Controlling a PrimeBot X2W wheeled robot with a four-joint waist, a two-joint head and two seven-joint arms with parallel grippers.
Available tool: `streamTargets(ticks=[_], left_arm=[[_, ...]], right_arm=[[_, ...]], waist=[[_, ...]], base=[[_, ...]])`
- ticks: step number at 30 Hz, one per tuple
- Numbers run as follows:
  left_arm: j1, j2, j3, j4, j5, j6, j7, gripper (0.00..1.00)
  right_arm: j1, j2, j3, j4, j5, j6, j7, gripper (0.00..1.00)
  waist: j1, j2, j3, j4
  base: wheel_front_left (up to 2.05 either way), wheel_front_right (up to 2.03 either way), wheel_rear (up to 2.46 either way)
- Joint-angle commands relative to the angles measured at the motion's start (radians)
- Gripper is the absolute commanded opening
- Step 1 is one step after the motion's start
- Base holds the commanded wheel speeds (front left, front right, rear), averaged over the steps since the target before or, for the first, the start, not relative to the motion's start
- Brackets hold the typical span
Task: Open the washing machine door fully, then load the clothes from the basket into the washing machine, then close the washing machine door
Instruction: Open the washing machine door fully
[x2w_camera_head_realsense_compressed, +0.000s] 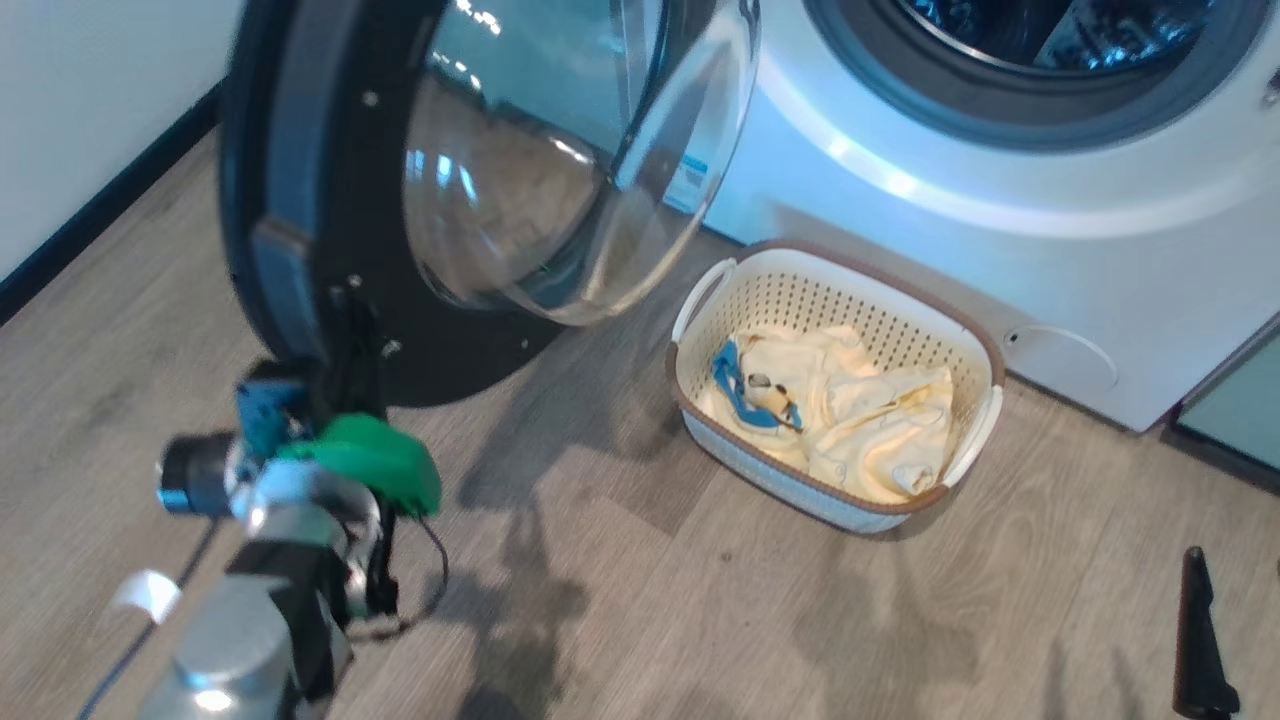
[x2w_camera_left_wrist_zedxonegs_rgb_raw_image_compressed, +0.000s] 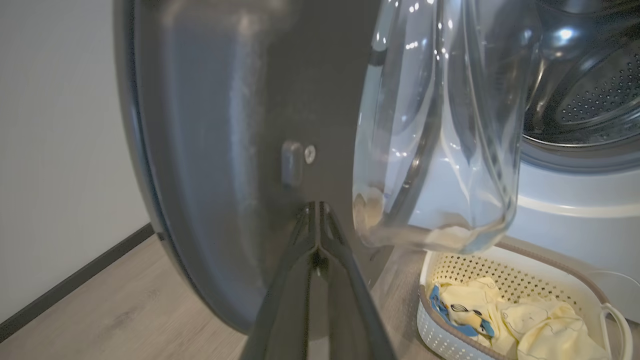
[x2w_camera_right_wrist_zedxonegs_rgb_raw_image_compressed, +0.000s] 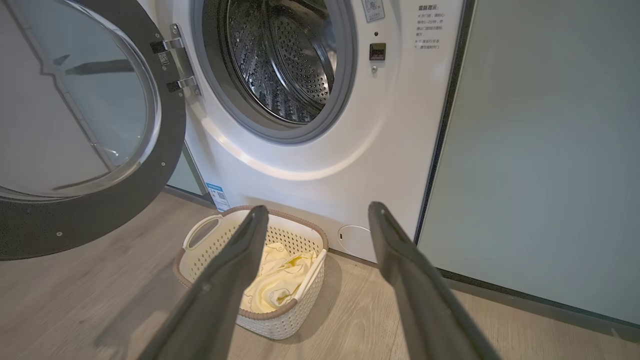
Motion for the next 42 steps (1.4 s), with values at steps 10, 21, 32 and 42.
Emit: streamTargets(ticks=[10,21,32,42], left_arm=[[-0.142,0.027,0.199,-0.015,0.063,-0.059,-0.009,0.0],[-0.23,0.001,0.331,0.018,0.171,-0.1,-0.009,0.0],[-0.274,0.017,0.431,0.081,0.246,-0.119,-0.009,0.0],[-0.232,-0.021,0.477,0.032,0.276,-0.147,-0.009,0.0]], right_arm=[[-0.054,-0.041,-0.005,-0.063,-0.04,-0.003,-0.009,1.0],[-0.072,-0.086,-0.02,-0.117,-0.039,-0.003,0.025,1.0],[-0.07,-0.116,-0.034,-0.153,-0.033,-0.003,0.052,1.0],[-0.068,-0.11,-0.026,-0.142,-0.031,-0.003,0.056,1.0]], waist=[[-0.0001,0.0,0.112,0.01],[-0.0001,0.0,0.201,0.015],[-0.0001,0.0,0.237,0.006],[-0.0001,0.0,0.208,0.012]], base=[[0.0,0.0,0.0],[0.0,0.0,0.0],[0.0,0.0,0.0],[0.0,0.0,0.0]])
